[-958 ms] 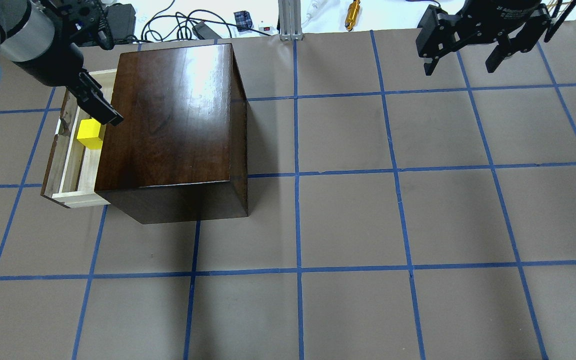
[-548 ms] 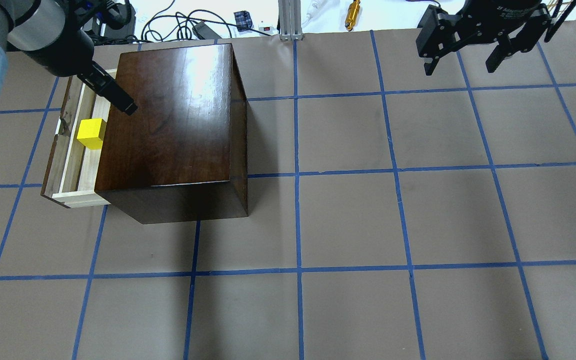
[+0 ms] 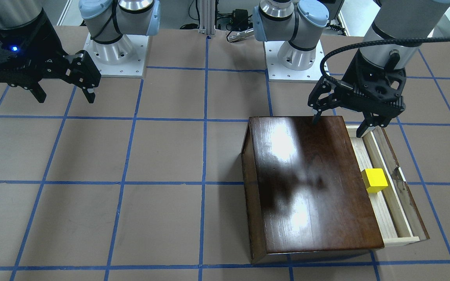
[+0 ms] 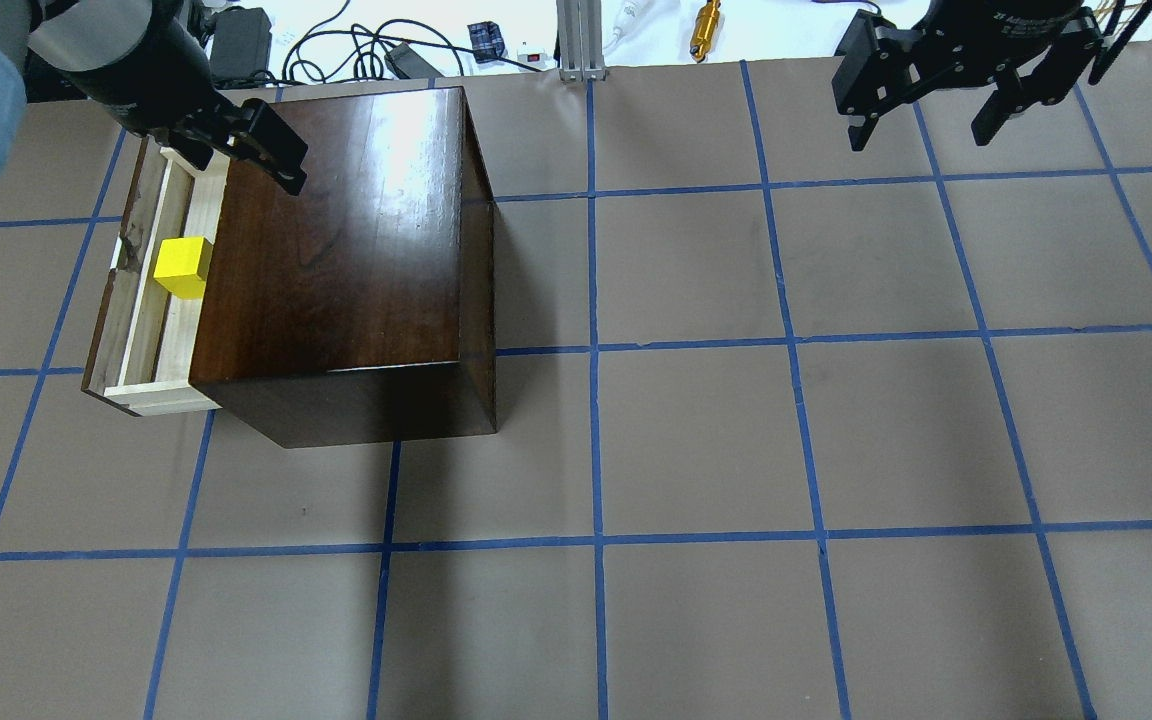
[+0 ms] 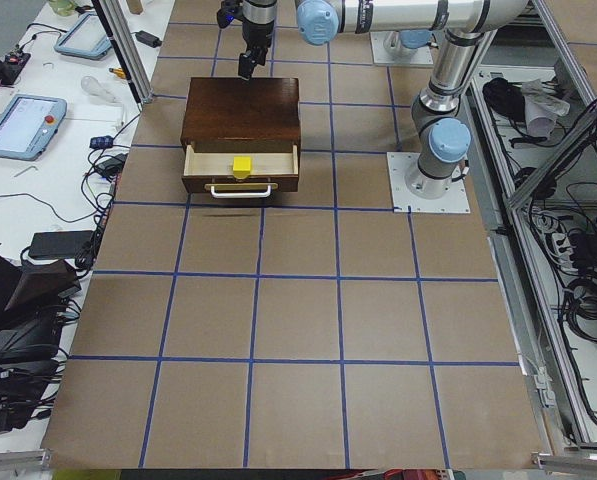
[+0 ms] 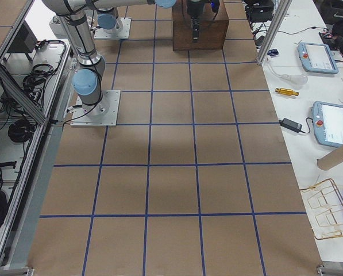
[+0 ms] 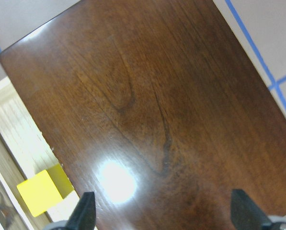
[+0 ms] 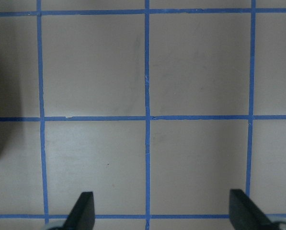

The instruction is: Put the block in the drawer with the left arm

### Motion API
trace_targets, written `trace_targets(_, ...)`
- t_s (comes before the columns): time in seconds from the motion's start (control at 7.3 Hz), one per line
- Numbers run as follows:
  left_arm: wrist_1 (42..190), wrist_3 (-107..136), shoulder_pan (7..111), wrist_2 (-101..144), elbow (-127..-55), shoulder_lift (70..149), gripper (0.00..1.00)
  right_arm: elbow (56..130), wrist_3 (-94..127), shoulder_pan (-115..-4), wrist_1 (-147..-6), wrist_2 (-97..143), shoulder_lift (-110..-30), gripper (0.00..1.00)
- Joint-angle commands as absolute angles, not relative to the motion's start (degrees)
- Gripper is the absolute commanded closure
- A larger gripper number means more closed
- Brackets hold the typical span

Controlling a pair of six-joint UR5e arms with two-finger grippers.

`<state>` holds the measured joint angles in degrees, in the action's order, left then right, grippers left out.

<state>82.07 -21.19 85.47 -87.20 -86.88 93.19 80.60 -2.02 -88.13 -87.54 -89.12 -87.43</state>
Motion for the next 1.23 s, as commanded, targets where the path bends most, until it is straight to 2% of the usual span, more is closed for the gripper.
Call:
trace_targets(0.0, 85.16, -9.63, 87.01, -89.74, -85.78, 93.08, 0.00, 80.60, -2.02, -88.15, -87.54, -89.21, -87.36, 0.00)
trace_targets(0.41, 85.17, 3.21, 90.25, -90.09, -86.48, 93.16, 0.00, 80.60, -2.02, -88.15, -87.54, -89.12, -87.36, 0.00)
trace_targets(1.1, 84.81, 4.75, 90.70, -89.82, -86.66, 92.90, 0.00, 80.60, -2.02, -88.15, -87.54, -89.12, -87.36, 0.00)
